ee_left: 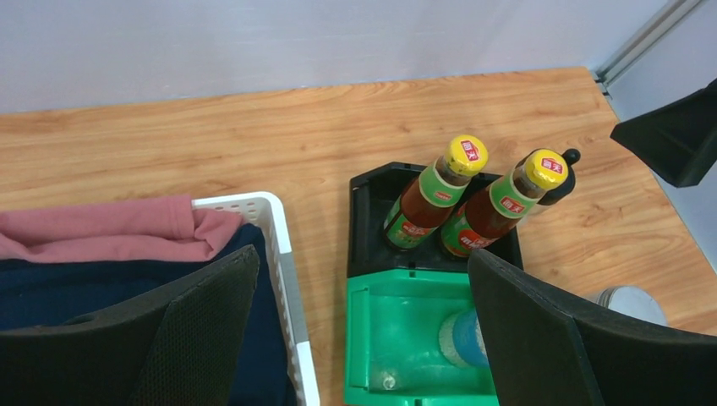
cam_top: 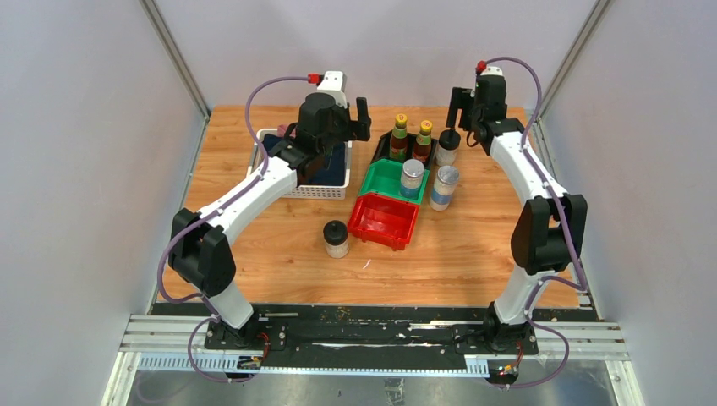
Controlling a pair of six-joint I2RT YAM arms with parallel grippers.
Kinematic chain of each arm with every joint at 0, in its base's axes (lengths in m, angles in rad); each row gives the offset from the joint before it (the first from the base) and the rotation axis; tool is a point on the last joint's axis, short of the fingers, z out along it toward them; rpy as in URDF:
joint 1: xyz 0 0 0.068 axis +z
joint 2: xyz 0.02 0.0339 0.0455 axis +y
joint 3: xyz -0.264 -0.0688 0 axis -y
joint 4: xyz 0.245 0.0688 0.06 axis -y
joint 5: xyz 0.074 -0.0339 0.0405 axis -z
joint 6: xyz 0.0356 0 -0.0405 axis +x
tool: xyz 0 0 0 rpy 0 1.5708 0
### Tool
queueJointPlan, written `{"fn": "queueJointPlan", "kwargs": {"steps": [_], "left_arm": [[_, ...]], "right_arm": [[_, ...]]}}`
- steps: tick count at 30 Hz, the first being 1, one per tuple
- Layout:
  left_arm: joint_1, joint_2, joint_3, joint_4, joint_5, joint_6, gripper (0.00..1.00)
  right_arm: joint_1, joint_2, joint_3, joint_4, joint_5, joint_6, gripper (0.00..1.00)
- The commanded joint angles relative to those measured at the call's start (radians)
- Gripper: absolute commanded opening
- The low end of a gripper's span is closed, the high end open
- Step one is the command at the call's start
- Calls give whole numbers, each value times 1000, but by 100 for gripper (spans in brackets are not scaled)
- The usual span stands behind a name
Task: Organize the condiment bottles
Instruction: Pick up the bottle from the center of the board.
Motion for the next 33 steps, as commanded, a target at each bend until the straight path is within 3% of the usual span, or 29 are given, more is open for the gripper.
{"fn": "queueJointPlan", "kwargs": {"steps": [1,11,23,33], "left_arm": [[-5,3,28,-39,-38,-33,99],[-27,28,32,27,-52,-84,97],[-90,-99,-69,100,-159,4,97],[-134,-204,-199,159,-263,36,97]], "right_arm": [[-2,-9,-57,-5,-11,59,86],[60,-292,-315,63,69,54,84],[227,-511,-481,81,297,10,81],[295,-691,-657,160,365,21,74]]}}
